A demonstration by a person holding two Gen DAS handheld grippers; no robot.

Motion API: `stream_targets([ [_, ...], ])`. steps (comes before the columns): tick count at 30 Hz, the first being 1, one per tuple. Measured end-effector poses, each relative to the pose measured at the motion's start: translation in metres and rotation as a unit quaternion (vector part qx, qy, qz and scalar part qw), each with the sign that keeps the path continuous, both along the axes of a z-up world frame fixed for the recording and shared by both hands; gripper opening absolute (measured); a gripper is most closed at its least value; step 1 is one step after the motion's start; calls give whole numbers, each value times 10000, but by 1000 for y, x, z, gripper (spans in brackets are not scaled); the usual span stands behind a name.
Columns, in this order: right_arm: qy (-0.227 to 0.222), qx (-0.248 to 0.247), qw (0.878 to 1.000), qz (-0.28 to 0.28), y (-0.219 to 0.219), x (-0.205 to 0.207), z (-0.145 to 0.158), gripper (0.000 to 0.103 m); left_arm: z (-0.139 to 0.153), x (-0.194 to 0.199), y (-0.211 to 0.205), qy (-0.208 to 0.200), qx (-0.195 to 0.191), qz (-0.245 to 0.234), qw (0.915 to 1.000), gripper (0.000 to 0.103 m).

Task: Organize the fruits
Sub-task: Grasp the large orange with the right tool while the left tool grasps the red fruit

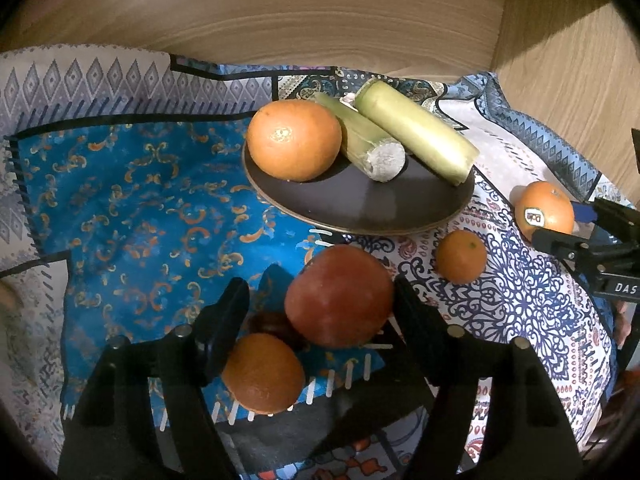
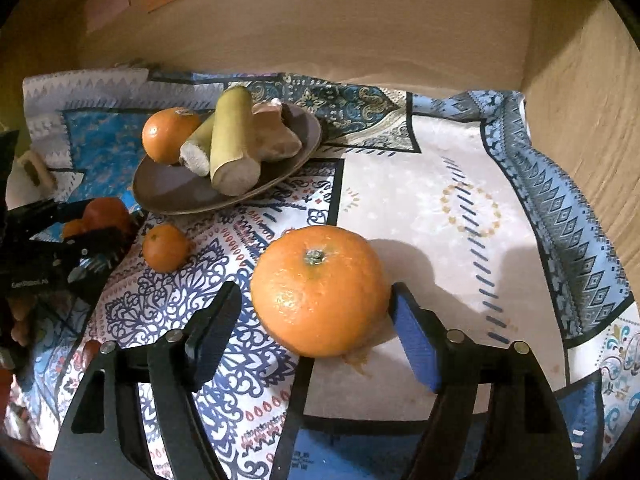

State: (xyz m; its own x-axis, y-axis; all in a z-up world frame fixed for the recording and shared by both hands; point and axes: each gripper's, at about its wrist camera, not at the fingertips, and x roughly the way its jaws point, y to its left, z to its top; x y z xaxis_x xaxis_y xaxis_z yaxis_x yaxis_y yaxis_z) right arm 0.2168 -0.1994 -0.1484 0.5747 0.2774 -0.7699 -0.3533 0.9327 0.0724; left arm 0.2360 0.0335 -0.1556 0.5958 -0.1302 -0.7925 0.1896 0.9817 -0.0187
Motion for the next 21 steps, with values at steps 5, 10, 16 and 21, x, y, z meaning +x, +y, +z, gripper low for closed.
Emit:
stream_targets([
  [5,35,181,9998,-26,-6,-1,0,64,5,-3,-2,-15,-122,-137,9998,51],
  [10,-43,273,9996,63,-3,-3,6,64,6,-5,-6,-44,-8,-100,9999,51],
  [16,-307,283,9990,159,1,2,24,64,18,-6,-1,-149,-121,10,9998,50],
  [21,-522,297,9979,233,7,13,39,64,36,-3,-3,-371,-153,23,9992,50],
])
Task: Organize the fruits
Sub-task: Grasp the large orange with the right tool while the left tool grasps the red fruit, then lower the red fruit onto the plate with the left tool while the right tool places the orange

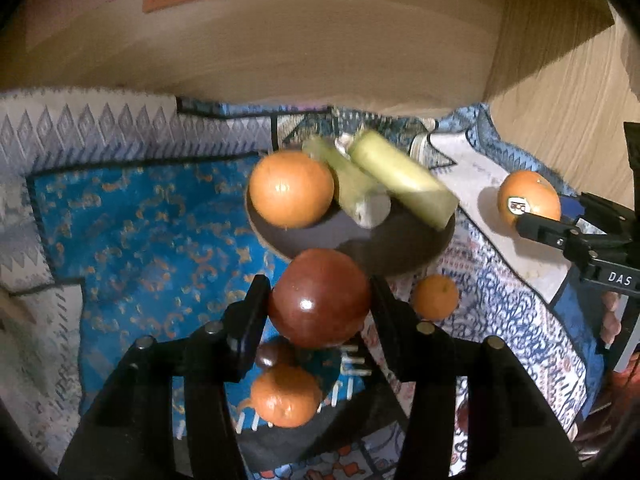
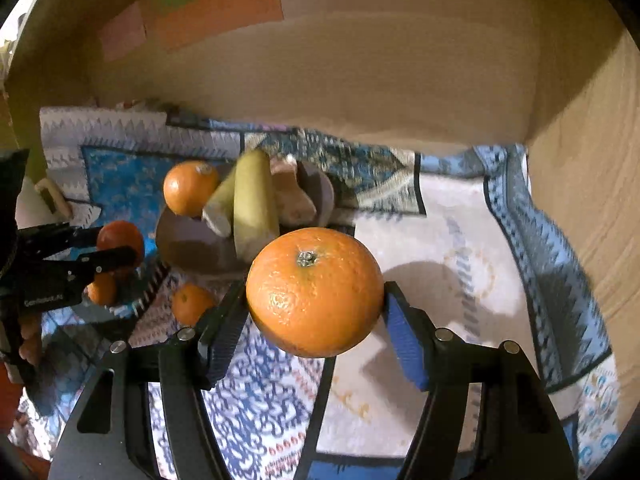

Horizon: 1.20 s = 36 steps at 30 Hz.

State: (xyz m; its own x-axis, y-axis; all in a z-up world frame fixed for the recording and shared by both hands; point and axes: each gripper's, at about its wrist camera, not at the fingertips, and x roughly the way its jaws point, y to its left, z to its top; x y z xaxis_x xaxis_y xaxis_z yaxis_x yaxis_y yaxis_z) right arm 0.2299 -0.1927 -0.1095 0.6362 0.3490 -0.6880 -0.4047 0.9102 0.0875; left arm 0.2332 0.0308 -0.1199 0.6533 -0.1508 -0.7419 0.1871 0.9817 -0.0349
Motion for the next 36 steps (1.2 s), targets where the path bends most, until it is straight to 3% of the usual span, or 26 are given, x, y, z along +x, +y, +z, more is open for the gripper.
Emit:
stream_targets([
  [6,-166,-62,9997,150,13,14,12,64,7,12,-6,-101,16,-11,9999,51],
  [15,-250,12,9987,441,31,22,20,64,-10,42,-19,152,85,-128,9998,51],
  [23,-173,-25,9993,335,29,38,17,64,-20,53,-24,231,146,-148,9995,52],
  [28,-179,-149,9994,259,29,53,17,64,-17,52,-23,111,192,-50,9997,80],
  [36,73,-175,9997,152,33,88,9,64,-4,41,-15,-133,271,80,9995,82],
])
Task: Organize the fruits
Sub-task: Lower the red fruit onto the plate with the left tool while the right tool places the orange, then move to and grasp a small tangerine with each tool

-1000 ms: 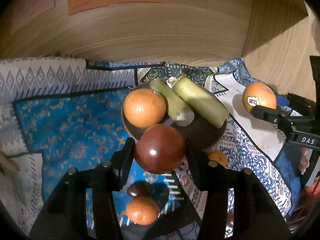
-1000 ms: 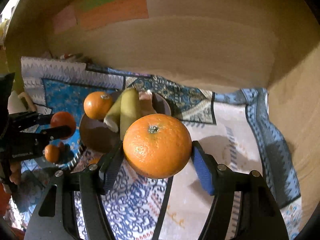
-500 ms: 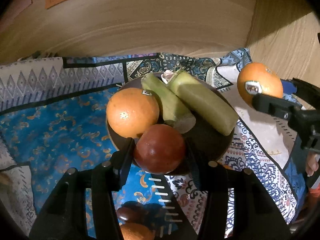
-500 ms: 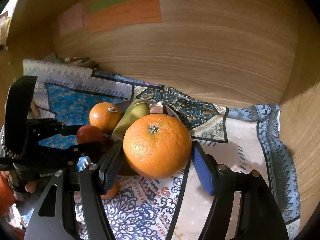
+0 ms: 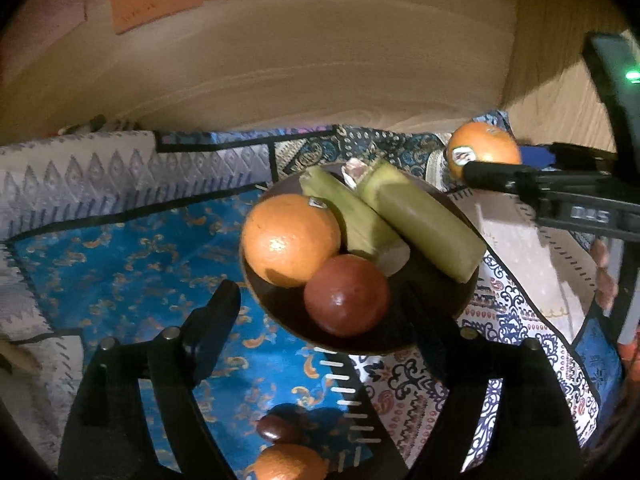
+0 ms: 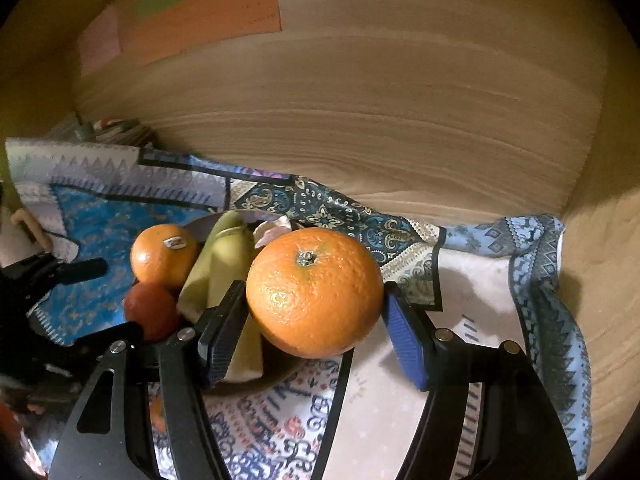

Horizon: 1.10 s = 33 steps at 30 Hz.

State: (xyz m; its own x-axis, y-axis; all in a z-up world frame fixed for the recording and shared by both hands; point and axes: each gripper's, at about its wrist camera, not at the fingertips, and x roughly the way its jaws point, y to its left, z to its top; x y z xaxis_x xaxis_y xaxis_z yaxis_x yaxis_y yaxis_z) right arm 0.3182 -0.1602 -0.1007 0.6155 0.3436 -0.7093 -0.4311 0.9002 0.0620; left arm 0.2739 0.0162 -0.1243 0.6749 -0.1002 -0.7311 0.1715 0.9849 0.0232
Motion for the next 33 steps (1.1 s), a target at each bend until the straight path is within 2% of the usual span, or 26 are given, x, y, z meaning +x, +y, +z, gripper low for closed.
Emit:
stream_targets([
  [4,193,4,9998,13,8,15,-9,64,7,-7,9,-130,-49,98,9999,87],
  [10,467,-222,9987,31,20,29,-28,64,9,-12,20,-160,-156,194,9996,88],
  [13,749,30,9972,56,13,33,-33,65,8,-15,22,-163,-147,206,9995,88],
  [21,733,-352,9966,98,18,25,-28,65,13,-18,28,-243,-174,317,9991,88],
  [25,491,-458,9977,131,15,12,-19,65,21,-26,30,-371,-159,359,9985,88],
  [27,314,-439,9983,214,15,1,-10,74,25,-32,31,-433,-148,374,9983,88],
  [29,128,-407,9988,229,14,-8,-2,79,28,-39,32,-477,-141,405,9979,88],
  [33,-179,-287,9990,275,13,-33,18,79,35,-52,34,-591,-100,459,9971,88],
])
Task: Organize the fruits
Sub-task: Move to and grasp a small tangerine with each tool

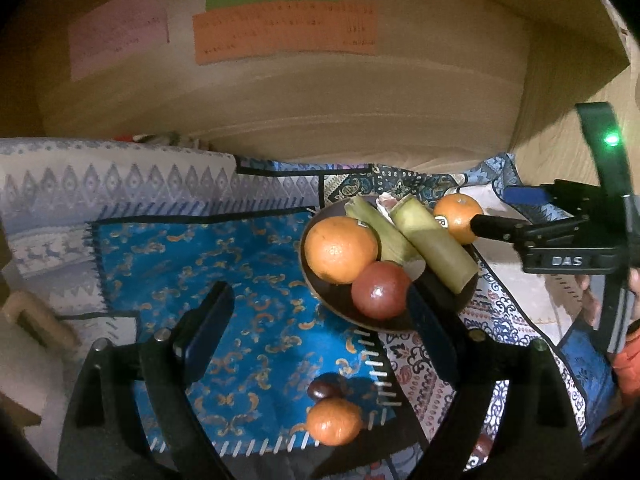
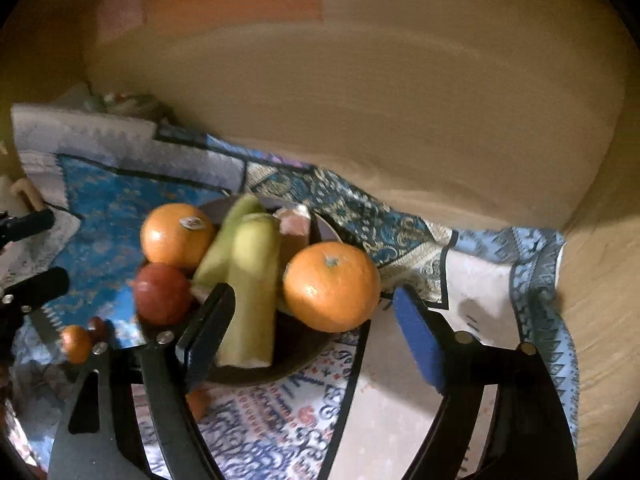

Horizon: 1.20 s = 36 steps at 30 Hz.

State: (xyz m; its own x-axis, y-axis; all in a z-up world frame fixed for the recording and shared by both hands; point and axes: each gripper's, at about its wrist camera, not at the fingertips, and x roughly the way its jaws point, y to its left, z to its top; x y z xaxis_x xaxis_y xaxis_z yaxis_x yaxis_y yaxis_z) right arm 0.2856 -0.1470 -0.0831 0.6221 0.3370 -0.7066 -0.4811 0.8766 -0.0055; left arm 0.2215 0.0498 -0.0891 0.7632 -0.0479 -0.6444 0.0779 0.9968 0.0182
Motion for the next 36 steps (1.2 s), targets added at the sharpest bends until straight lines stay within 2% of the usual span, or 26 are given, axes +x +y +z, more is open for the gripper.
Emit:
stream_targets([
  [4,-285,133,9995,45,2,-29,17,79,8,-17,3,-150,68,49,9999,91],
  [7,-363,253,9989,151,6,-46,21,79,11,-29,7,-244,111,104,9996,95],
  [11,-351,305,9985,303,13,-65,17,80,8,-40,12,-234,125,149,9995,95],
  [16,-172,296,9987,386,22,-79,0,80,-6,-46,18,-35,24,165,9999,95],
  [20,185,394,9982,413,26,-79,-20,80,-24,-48,21,201,-111,170,9996,95],
  [24,404,246,9980,423,34,-77,-41,80,-44,-46,18,456,-132,113,9988,94],
  [28,716,284,9954,566,41,-75,-54,80,-56,-43,13,620,-68,23,9980,82],
  [29,751,307,9950,583,42,-74,-56,78,-59,-41,13,676,-95,-10,9977,81],
  [32,843,283,9940,640,46,-71,-59,63,-67,-36,12,822,-211,-80,9964,77],
  [36,790,194,9949,599,47,-67,-62,50,-73,-31,11,967,-315,-178,9947,64],
])
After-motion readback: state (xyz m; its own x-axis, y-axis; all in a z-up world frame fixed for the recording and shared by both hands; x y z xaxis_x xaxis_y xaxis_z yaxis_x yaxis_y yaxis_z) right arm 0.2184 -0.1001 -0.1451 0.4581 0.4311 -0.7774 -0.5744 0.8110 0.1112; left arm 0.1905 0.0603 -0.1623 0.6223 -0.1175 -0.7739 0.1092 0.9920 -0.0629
